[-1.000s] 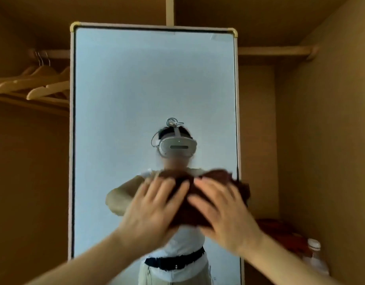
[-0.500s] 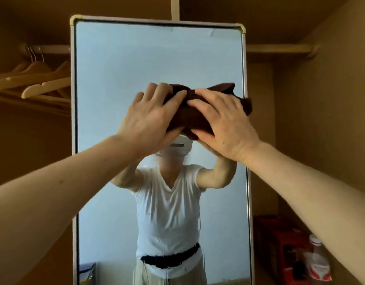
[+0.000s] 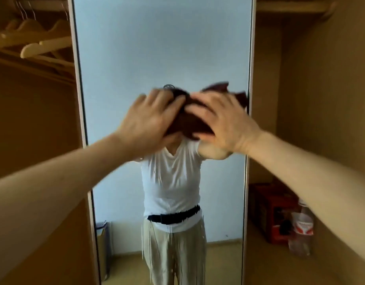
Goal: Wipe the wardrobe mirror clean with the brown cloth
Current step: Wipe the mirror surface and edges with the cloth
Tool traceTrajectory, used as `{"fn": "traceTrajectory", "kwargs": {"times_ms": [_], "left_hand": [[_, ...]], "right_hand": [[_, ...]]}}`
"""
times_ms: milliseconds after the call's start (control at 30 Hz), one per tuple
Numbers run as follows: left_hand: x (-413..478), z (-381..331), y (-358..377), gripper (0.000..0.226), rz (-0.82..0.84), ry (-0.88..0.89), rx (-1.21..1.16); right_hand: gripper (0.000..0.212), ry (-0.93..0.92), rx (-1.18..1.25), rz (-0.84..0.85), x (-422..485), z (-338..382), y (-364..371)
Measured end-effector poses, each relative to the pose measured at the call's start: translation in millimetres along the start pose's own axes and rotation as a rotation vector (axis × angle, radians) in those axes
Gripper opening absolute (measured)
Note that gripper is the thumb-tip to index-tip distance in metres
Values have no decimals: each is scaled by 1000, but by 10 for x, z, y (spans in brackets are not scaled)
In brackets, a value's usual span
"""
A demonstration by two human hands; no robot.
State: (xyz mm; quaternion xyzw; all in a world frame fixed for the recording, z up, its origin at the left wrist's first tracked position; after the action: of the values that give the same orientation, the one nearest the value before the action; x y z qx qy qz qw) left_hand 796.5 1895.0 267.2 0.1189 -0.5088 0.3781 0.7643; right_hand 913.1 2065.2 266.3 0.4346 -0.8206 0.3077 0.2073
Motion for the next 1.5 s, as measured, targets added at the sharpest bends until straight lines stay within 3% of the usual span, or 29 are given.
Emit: {"fn": "traceTrajectory", "kwargs": {"times_ms": [133,267,433,567,733,833,933,1133,1267,1500], "left_hand": [[394,250,-54,67,-63,-127,-5],[6,78,70,69,-76,-119,-71],[-1023,-374,211,59,85,35,-128],[-747,-229,150,60,71,112,-79],[286,307,-107,70,-52,-125,49],[518,403,-161,70,-73,-200,19],[164,277,-82,67,-46,-191,-12],[-920,-279,99,56,158,35,-6],[-524,-230,44,61,113,67,62],[830,-215,-50,65,-21,-215,-36]], "right_hand": [[59,45,-25,-49,410,-317,-77],[58,77,27,-209,139,39,132],[58,-147,55,-50,-572,734,419],[52,-258,41,-54,-374,466,289],[60,-68,-19,-109,507,-352,-92],[55,51,-29,-235,735,-405,-108],[55,75,20,-310,505,-82,68],[57,-122,108,-149,-471,743,480],[55,-172,74,-113,-341,344,303],[58,137,3,-115,63,-713,-177]]}}
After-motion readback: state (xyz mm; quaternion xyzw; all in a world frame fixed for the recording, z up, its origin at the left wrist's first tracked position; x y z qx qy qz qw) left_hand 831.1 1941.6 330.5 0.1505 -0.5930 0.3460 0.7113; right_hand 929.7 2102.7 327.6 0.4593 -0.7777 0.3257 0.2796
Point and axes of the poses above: each hand's wrist, its own x-axis towards the middle knuckle, its own y-axis out of the palm, z = x × y, the point moved 1 cm from there along x, towards the middle knuckle, and after that the axes turned 10 degrees about -y, right-handed, at the moved point
